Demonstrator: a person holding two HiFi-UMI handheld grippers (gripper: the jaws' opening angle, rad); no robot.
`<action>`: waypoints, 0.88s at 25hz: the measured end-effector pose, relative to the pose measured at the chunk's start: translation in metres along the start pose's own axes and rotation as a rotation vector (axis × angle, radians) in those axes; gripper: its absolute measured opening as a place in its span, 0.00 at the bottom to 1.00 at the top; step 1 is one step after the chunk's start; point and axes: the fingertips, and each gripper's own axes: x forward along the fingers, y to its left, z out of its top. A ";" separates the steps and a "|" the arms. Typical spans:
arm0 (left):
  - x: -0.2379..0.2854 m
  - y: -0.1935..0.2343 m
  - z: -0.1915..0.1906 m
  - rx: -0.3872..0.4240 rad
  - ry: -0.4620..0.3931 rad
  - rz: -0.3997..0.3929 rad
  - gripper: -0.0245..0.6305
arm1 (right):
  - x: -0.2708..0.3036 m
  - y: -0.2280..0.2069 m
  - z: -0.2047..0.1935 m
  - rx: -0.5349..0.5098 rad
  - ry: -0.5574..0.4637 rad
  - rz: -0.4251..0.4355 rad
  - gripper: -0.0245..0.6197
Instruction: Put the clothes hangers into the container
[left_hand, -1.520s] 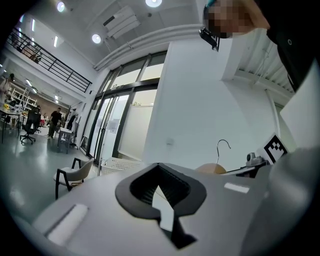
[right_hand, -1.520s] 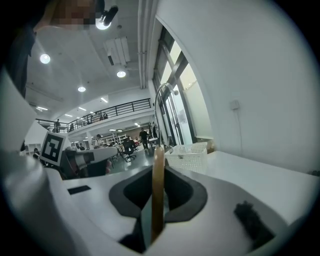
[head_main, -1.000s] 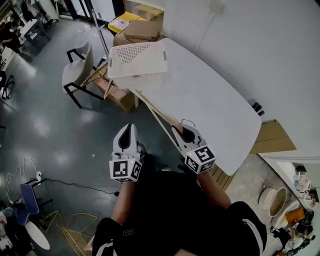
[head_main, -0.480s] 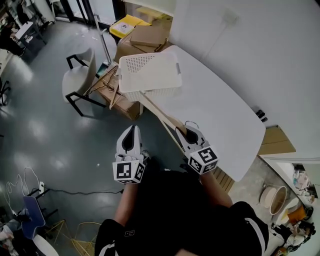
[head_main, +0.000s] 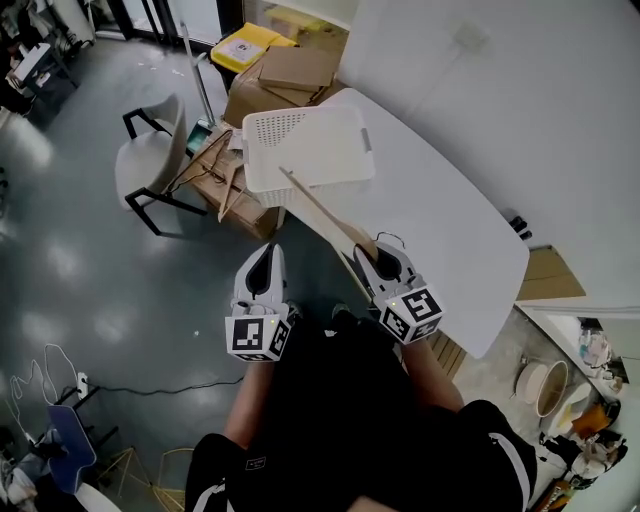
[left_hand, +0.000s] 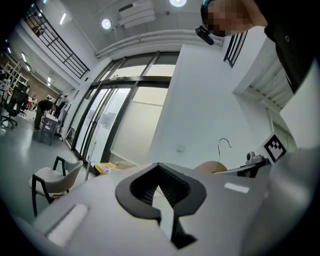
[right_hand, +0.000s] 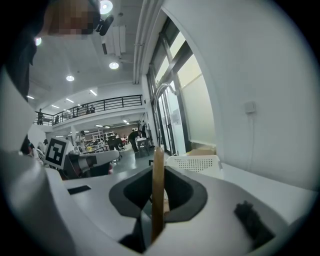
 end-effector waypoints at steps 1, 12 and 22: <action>0.001 0.000 0.001 -0.001 0.003 -0.005 0.04 | 0.001 0.000 0.002 0.000 -0.002 -0.002 0.14; 0.023 0.022 0.009 0.020 -0.014 0.021 0.04 | 0.032 -0.014 0.018 -0.005 -0.017 0.030 0.14; 0.062 0.042 0.020 0.021 -0.042 0.044 0.04 | 0.066 -0.041 0.037 -0.015 -0.048 0.053 0.14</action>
